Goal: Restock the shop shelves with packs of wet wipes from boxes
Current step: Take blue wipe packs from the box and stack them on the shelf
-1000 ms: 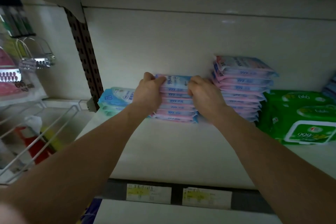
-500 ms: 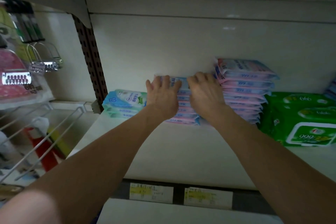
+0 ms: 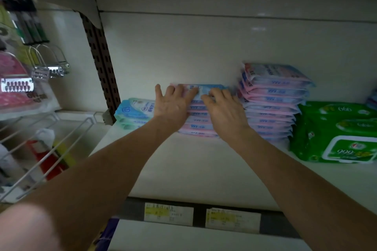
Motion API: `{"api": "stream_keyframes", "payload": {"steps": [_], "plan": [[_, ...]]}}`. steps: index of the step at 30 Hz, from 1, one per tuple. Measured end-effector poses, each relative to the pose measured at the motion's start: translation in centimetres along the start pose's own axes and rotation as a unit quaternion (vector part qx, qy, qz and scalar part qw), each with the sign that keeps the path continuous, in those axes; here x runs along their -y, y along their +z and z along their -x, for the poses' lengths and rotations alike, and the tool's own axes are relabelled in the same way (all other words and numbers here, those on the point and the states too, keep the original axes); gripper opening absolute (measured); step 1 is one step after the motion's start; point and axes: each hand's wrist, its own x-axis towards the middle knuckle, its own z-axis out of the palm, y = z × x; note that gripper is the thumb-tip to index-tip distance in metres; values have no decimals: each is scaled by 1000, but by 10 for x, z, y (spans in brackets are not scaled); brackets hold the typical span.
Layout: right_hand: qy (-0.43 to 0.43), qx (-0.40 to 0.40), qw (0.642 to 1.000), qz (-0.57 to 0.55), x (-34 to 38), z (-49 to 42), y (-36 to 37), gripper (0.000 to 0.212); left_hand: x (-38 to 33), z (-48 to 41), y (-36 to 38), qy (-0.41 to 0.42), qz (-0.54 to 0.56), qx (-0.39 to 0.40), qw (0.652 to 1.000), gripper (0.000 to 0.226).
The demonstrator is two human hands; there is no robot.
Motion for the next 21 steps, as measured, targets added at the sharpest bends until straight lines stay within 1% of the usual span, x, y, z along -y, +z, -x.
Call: {"api": "stream_keyframes", "payload": {"steps": [2, 4, 8, 10, 13, 15, 18, 21], "plan": [[-6, 40, 999, -22, 0, 2, -3, 54, 1, -1, 0, -9, 8, 7, 1000, 71], [0, 54, 998, -28, -1, 0, -10, 51, -1, -3, 0, -21, 12, 17, 1000, 71], [1, 91, 995, -49, 0, 0, -22, 46, -7, -1, -9, -30, -9, 43, 999, 79], [14, 93, 994, -61, 0, 3, -30, 43, -11, 7, -16, -44, -4, 25, 999, 80], [48, 91, 990, -93, 2, 16, -39, 40, -23, 26, -26, -72, 25, -17, 997, 71], [79, 100, 983, -129, 4, 30, -45, 39, -33, 42, -32, -93, 44, -11, 995, 63], [123, 95, 967, -201, 8, 52, -51, 34, -50, 67, -38, -133, 120, 16, 984, 50], [166, 100, 943, -271, 14, 78, -57, 28, -67, 95, -44, -164, 258, 15, 952, 40]]}}
